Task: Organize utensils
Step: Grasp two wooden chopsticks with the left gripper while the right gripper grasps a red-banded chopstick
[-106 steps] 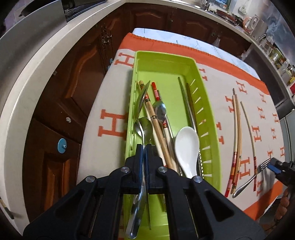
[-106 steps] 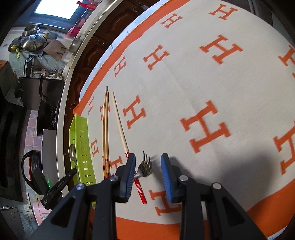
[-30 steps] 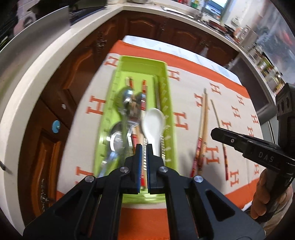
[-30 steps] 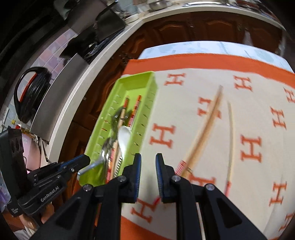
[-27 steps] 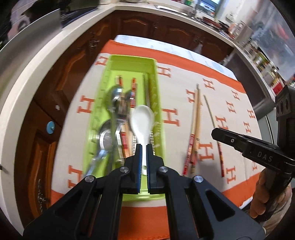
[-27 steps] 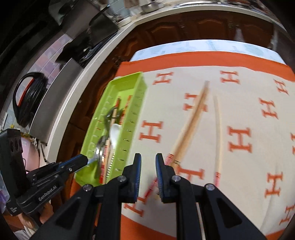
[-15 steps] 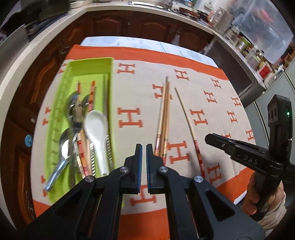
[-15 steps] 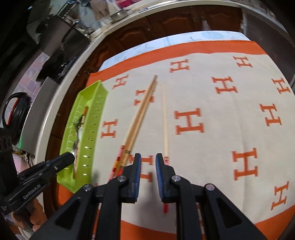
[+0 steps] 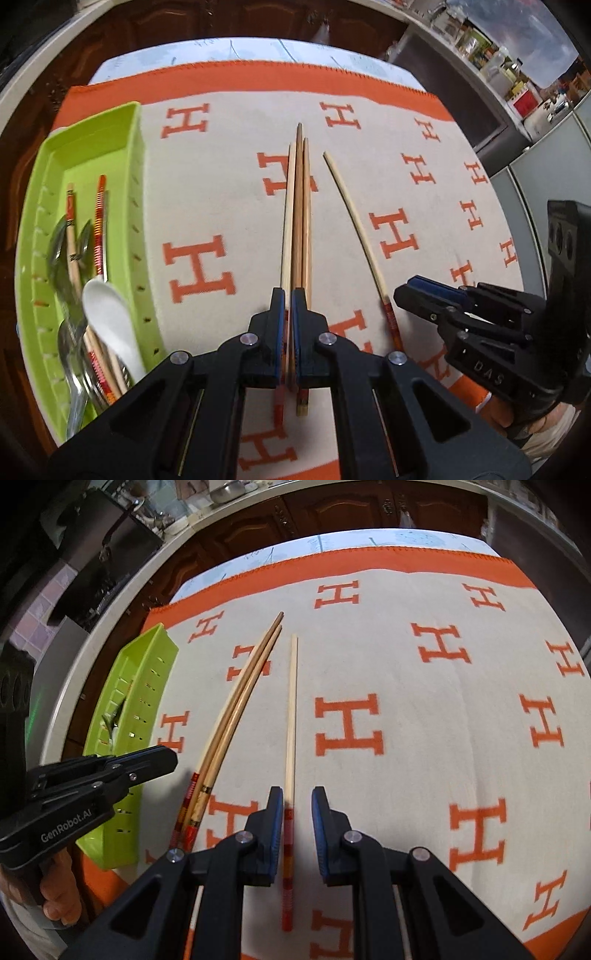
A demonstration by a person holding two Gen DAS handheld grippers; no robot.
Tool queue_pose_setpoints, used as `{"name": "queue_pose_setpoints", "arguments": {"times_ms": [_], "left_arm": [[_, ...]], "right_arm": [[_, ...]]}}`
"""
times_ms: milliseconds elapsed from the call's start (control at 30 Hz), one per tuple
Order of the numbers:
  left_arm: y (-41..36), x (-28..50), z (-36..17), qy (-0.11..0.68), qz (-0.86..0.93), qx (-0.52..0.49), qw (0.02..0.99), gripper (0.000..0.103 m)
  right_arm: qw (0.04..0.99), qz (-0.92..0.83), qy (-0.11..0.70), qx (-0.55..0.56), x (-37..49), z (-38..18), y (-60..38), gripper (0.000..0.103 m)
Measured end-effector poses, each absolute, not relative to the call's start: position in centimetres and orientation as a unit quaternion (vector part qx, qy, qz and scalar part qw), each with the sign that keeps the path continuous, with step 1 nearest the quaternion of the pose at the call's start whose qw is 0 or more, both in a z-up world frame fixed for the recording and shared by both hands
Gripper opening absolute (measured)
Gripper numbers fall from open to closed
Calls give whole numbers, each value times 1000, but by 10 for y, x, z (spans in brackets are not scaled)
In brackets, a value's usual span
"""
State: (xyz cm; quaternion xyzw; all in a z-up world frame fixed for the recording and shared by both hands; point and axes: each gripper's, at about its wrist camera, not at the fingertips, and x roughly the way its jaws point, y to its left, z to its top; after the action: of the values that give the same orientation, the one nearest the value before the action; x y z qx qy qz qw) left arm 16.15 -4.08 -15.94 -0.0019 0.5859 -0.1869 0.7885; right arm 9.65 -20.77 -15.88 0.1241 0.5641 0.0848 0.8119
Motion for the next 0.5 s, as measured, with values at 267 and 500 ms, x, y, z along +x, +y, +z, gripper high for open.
{"name": "queue_pose_setpoints", "arguments": {"times_ms": [267, 500], "left_arm": [[-51, 173, -177, 603, -197, 2, 773, 2], [-57, 178, -184, 609, -199, 12, 768, 2]], "right_arm": [[809, 93, 576, 76, 113, -169, -188, 16], [813, 85, 572, 70, 116, -168, -193, 7]]}}
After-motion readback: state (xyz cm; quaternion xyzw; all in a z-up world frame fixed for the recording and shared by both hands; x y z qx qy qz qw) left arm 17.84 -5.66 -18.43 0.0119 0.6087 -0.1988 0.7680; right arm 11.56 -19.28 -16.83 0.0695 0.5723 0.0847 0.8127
